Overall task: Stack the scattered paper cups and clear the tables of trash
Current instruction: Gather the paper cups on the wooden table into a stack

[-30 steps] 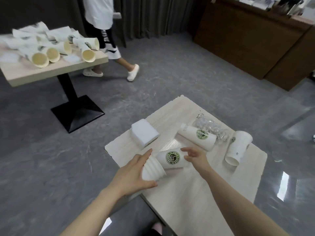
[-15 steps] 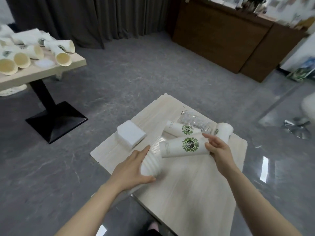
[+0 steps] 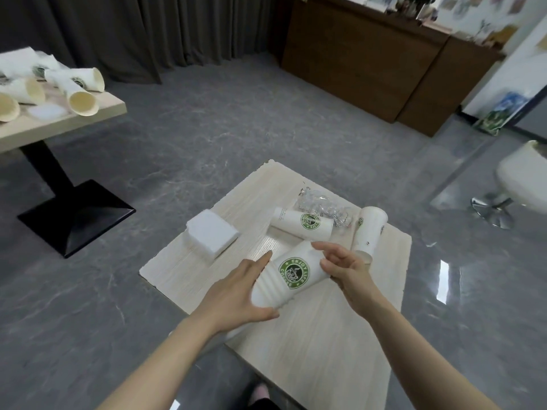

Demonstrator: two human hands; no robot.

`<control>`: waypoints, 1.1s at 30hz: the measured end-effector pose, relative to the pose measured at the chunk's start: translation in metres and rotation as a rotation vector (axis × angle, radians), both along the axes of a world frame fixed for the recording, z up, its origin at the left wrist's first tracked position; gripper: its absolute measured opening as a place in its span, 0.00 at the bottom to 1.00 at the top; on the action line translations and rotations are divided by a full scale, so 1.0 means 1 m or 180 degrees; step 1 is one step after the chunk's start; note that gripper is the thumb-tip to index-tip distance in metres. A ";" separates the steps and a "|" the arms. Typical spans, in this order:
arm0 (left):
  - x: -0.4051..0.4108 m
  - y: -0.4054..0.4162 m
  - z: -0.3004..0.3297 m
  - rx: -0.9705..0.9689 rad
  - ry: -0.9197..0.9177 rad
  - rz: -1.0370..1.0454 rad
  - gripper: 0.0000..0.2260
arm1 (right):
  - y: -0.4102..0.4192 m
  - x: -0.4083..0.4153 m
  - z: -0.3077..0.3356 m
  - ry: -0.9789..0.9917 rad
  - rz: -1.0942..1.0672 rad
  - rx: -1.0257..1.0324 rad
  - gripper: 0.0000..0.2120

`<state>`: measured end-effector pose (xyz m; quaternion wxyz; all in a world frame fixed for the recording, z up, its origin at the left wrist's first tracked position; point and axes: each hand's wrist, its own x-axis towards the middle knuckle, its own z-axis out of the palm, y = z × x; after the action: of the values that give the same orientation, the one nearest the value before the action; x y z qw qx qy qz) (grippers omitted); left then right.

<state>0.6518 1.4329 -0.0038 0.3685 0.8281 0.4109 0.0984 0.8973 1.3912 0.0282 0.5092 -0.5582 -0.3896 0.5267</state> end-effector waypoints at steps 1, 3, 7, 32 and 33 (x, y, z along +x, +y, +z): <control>0.002 0.000 0.000 0.0023 0.0009 -0.0035 0.48 | 0.000 -0.005 -0.002 0.0059 0.0030 0.0011 0.15; 0.006 0.000 -0.001 0.0058 0.0031 -0.0073 0.48 | -0.001 -0.015 -0.007 0.0161 0.0075 0.0024 0.14; 0.015 0.002 -0.001 0.0080 0.0082 -0.0048 0.48 | -0.004 -0.031 -0.018 0.0197 0.0199 0.0045 0.13; 0.005 0.022 -0.002 0.0002 0.0002 0.0659 0.46 | 0.113 0.071 -0.091 -0.1107 -0.1033 -0.0714 0.20; 0.003 0.022 -0.003 -0.0007 0.0012 0.0668 0.46 | 0.114 0.071 -0.092 -0.1145 -0.1049 -0.0759 0.20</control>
<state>0.6553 1.4547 -0.0066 0.3563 0.7803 0.4961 0.1344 0.9685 1.5054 -0.0635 0.4412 -0.7547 -0.3129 0.3712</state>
